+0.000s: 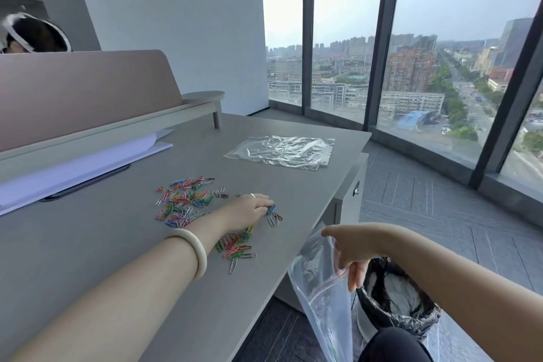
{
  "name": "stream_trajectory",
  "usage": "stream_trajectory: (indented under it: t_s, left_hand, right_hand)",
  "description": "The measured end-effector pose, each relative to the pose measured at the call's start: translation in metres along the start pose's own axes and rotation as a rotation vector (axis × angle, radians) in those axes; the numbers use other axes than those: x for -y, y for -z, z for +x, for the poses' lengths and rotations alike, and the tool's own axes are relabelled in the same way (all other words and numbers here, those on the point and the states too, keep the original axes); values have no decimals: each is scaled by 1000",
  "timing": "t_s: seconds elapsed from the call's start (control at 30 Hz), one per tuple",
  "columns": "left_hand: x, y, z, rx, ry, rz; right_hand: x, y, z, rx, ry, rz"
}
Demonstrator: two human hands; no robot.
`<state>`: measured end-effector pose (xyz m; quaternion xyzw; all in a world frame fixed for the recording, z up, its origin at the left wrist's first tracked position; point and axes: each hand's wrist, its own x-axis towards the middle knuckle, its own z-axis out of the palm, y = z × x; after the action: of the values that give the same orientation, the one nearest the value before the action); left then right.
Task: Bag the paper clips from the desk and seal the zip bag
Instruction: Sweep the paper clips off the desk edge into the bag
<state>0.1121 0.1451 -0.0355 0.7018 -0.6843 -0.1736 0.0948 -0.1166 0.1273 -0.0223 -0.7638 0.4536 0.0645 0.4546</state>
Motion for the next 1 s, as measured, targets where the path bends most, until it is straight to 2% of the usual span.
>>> stream_trajectory:
  t_s: [0.17, 0.37, 0.7, 1.0]
  left_hand:
    - [-12, -7, -13, 29, -133, 34]
    - [-28, -13, -23, 45, -185, 14]
    - [-42, -20, -25, 71, -208, 8]
    - [-53, -23, -30, 85, -218, -9]
  right_hand:
    - [-1, 0, 5, -11, -36, -123]
    - [7, -3, -5, -26, -66, -317]
    - [-1, 1, -1, -128, -74, -307]
    - [1, 4, -2, -153, -56, -314]
